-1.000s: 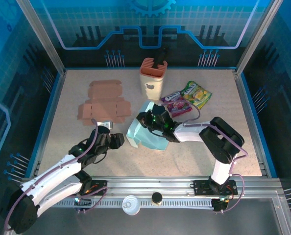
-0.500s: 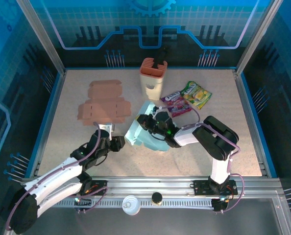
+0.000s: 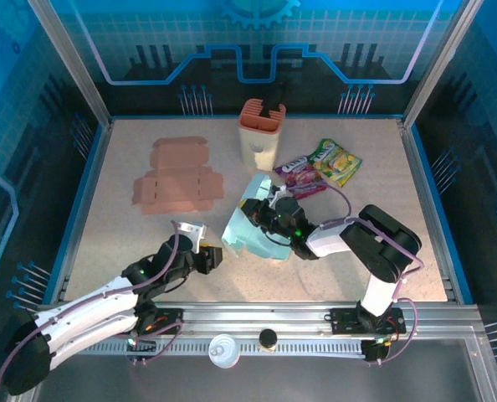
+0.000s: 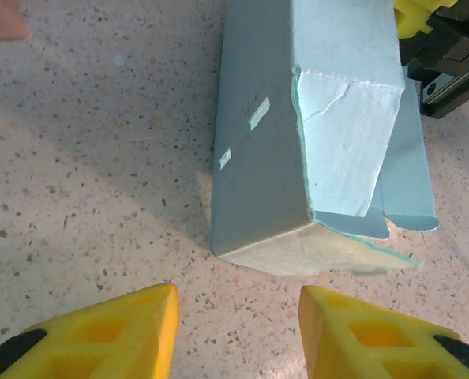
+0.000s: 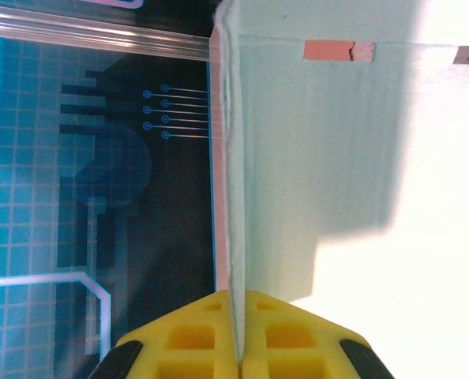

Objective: Fold the paper box

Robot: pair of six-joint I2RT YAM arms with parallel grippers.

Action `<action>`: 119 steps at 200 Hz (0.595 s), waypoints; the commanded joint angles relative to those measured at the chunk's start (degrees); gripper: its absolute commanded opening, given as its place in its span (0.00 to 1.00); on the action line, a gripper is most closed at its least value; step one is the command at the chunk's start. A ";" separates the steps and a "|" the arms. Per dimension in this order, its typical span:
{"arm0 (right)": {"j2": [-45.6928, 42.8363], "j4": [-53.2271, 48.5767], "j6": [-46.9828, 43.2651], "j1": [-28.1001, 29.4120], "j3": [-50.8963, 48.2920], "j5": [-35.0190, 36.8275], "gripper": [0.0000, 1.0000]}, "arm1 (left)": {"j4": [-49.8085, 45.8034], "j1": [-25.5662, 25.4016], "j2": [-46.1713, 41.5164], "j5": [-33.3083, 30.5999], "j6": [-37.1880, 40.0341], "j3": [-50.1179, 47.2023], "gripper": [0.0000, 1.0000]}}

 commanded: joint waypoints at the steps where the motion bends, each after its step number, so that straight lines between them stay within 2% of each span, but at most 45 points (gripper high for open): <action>1: -1.32 -4.43 -0.05 -1.64 1.53 -0.96 0.00 | 5.45 -2.59 1.37 -4.84 3.64 -1.75 0.46; 37: 1.41 -1.45 3.65 -3.24 2.03 -3.95 0.00 | 9.99 -4.75 7.06 -8.54 5.84 -1.02 0.47; 93: 1.05 -0.44 5.31 -3.56 1.11 -4.07 0.00 | 24.92 -6.85 19.63 -9.17 10.71 -0.92 0.47; 119: 0.41 -0.39 5.83 -3.52 0.73 -3.94 0.00 | 28.72 -6.99 24.46 -10.60 11.87 -0.02 0.47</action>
